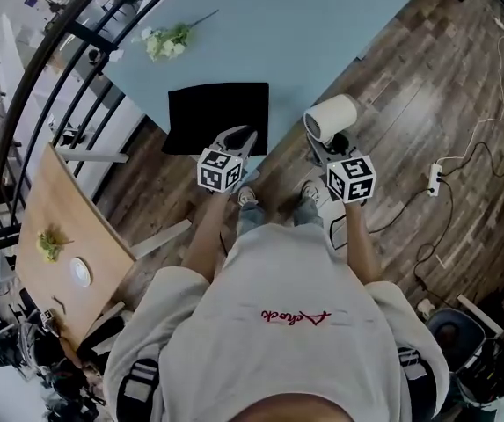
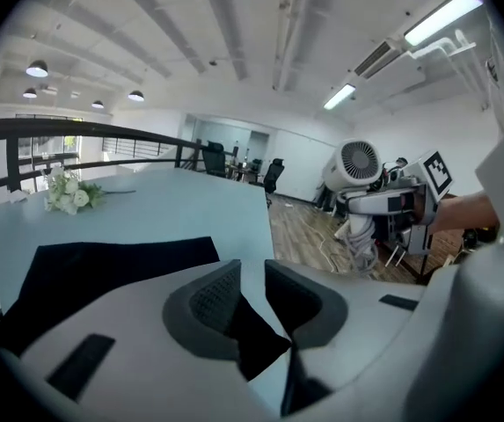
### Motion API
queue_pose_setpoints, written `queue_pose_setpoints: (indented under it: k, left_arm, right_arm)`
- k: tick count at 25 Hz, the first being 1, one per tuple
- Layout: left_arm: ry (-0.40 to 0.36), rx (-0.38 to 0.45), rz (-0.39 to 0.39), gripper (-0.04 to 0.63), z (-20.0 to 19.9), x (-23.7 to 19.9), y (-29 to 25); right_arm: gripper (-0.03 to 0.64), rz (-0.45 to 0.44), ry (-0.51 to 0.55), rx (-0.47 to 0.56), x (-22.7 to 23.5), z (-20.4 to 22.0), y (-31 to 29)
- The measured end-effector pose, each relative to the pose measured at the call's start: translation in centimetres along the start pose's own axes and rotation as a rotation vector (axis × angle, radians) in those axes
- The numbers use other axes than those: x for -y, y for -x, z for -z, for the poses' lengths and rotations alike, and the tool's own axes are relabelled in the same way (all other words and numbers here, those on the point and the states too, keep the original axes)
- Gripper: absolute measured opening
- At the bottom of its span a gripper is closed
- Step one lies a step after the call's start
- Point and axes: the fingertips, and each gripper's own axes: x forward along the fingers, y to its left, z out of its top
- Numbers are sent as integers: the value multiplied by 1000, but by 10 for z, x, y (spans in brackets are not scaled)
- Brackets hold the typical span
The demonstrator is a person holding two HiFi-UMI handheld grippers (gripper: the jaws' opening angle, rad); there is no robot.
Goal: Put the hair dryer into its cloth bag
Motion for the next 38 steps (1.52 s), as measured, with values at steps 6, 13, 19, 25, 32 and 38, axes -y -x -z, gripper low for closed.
queue_pose_setpoints:
  k: [6,13,19,25,32,38]
  left_arm:
    - [-75,-193,-7,126,36,8,-40]
    - [-153,-376,-78,127,68,6,-61]
    - [-146,-432,-119,118,78,2,-66]
    - [-115,-473,-122,44,83,-2,-66]
    - [-83,-479,-114,18,83,-4,-61]
    - [-53,-395,-131,17,66,-4,-48]
  right_arm:
    - [190,28,-44,-16,16,21,15]
    - [190,66,-74,-12,33,31,28]
    - [190,84,-82,-17,40,34,35]
    - [190,86,-83,-25,40,38,39]
    - [190,80,-78,-26,36,38,39]
    - [190,71,-72,-32,34,39,34]
